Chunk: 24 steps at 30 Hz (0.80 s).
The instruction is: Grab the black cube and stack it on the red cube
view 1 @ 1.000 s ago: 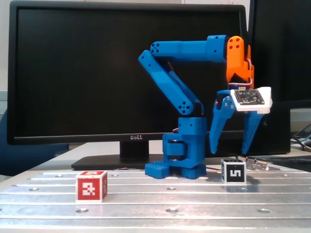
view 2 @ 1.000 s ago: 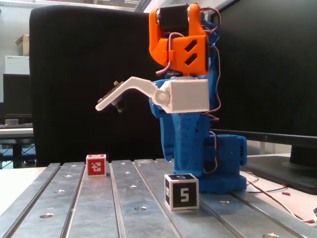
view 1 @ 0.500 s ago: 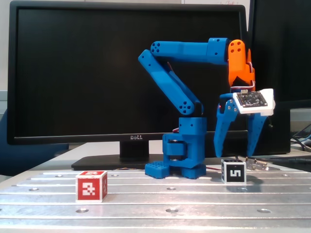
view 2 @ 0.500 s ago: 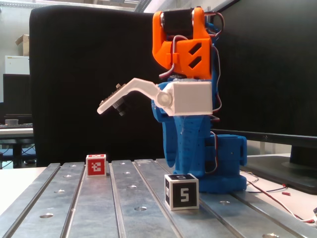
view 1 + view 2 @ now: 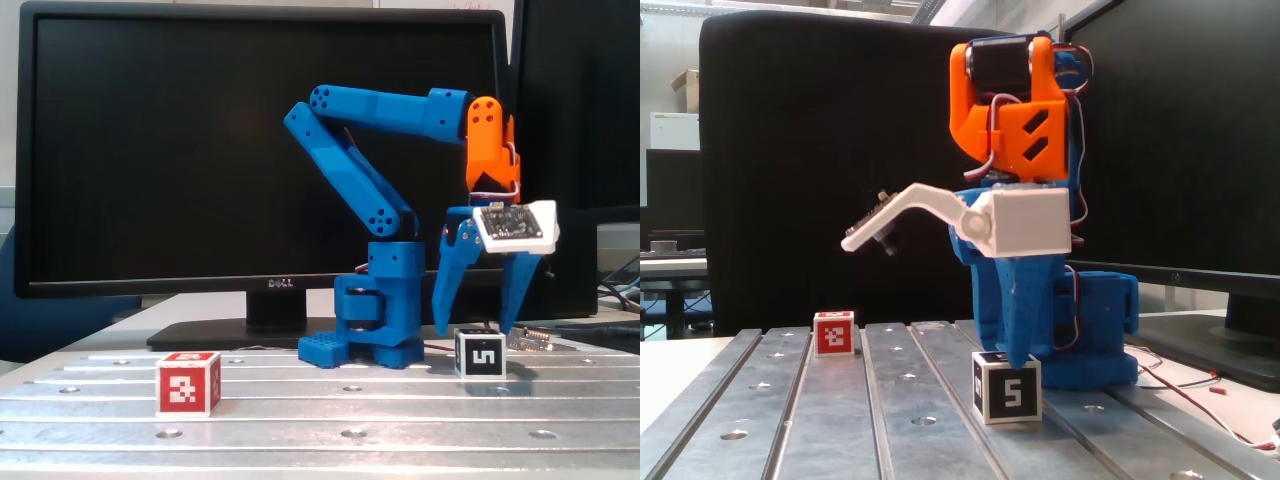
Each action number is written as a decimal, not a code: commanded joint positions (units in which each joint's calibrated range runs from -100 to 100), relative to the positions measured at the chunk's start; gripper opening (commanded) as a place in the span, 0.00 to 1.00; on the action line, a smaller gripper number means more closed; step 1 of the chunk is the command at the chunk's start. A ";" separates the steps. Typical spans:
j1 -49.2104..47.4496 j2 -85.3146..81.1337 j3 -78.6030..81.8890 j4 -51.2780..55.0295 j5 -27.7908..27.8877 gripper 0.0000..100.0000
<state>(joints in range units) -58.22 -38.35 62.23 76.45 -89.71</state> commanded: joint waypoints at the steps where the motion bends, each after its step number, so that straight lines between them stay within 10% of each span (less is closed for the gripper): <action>1: -0.14 0.09 -0.13 -0.39 -0.29 0.25; 24: -0.95 0.84 4.66 -6.29 -1.03 0.25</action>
<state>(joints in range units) -59.04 -37.67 66.58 70.52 -90.66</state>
